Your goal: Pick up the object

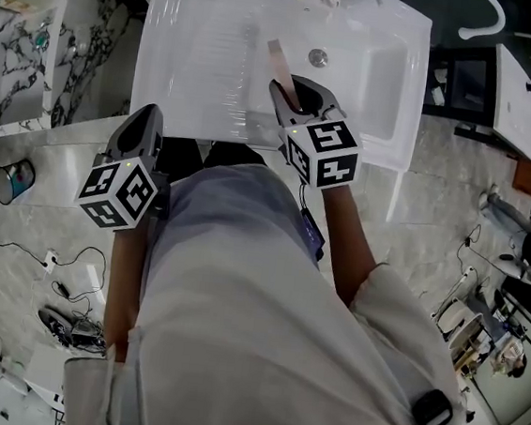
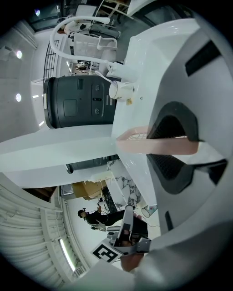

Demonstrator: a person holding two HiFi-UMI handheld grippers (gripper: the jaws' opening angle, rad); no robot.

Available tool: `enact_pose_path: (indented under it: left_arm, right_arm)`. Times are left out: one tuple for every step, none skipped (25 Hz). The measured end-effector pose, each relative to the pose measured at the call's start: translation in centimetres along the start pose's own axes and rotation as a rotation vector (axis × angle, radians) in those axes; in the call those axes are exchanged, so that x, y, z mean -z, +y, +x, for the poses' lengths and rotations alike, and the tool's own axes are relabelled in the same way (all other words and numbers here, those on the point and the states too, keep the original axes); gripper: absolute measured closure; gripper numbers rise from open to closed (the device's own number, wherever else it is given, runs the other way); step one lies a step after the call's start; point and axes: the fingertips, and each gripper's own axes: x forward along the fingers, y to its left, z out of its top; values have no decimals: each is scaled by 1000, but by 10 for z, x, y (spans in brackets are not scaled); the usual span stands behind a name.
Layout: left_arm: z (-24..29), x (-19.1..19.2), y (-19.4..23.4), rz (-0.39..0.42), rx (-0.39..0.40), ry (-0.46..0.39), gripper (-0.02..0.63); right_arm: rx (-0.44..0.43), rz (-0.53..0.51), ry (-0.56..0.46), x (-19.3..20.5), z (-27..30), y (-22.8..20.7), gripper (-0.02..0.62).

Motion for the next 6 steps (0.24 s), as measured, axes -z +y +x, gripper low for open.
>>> enact_pose_path:
  left_arm:
    - [0,0,1,-3,0,1,606]
    - [-1,0,1,-4,1,0,606]
    - [-1,0,1,-4,2,0,606]
    - [-1,0,1,-4,2,-1,606]
    - [-2,0,2,-4,2,-2,606]
    - [-2,0,2,-4,2,-3,606]
  right_arm:
    - [-2,-1,0,0,0,1,515]
    - [-5,-3,-1,-1,0,3,515]
    - [-7,-4,-1,-1,1,4,515]
    - [-8,-5,0,-2,1,5,515]
    - [-9,-7,2,-2,2,5,515]
    - [-10,-9,3,-2,2,6,515]
